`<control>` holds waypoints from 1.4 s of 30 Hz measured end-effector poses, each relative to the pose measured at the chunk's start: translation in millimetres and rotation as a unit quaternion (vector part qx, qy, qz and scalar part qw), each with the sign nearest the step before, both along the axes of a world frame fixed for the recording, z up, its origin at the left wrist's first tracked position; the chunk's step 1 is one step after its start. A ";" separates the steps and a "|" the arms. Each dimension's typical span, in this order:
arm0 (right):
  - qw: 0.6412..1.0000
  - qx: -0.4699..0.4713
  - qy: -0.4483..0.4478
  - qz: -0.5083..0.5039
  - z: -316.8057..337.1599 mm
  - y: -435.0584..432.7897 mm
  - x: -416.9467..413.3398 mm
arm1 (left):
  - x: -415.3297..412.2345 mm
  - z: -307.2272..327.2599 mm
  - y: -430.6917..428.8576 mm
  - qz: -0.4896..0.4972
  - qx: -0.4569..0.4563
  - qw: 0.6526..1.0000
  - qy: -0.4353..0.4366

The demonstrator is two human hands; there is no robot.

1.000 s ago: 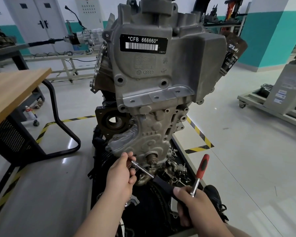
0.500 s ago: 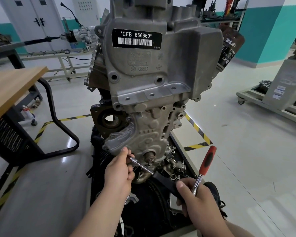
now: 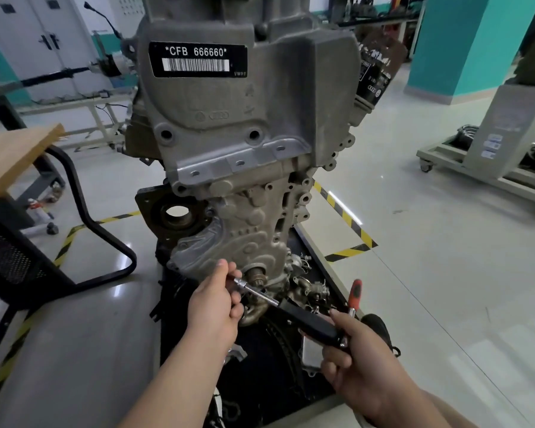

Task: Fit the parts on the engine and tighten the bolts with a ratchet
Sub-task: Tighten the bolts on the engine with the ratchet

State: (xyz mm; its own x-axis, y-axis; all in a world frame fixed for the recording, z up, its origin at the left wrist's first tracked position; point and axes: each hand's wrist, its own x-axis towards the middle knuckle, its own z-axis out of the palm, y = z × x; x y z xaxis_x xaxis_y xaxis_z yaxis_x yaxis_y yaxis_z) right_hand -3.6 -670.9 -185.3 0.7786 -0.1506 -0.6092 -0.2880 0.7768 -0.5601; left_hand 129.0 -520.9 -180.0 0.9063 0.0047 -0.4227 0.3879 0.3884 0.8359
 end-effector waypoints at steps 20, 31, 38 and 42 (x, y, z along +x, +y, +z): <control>0.822 -0.545 -0.121 0.114 3.0 1.9 -30.9 | -40.1 2.9 27.5 0.072 0.046 0.996 0.030; 0.917 -0.369 -0.076 0.132 -9.4 -22.5 -38.5 | -52.6 -15.6 2.2 0.050 0.066 0.993 0.082; 0.935 -0.302 -0.095 0.158 -19.8 -73.8 -41.3 | -37.2 -1.7 -47.4 -0.030 0.075 0.995 0.057; 0.955 -0.268 -0.104 0.072 -17.0 -103.2 -38.0 | -31.1 4.5 -77.1 -0.072 0.102 0.992 0.031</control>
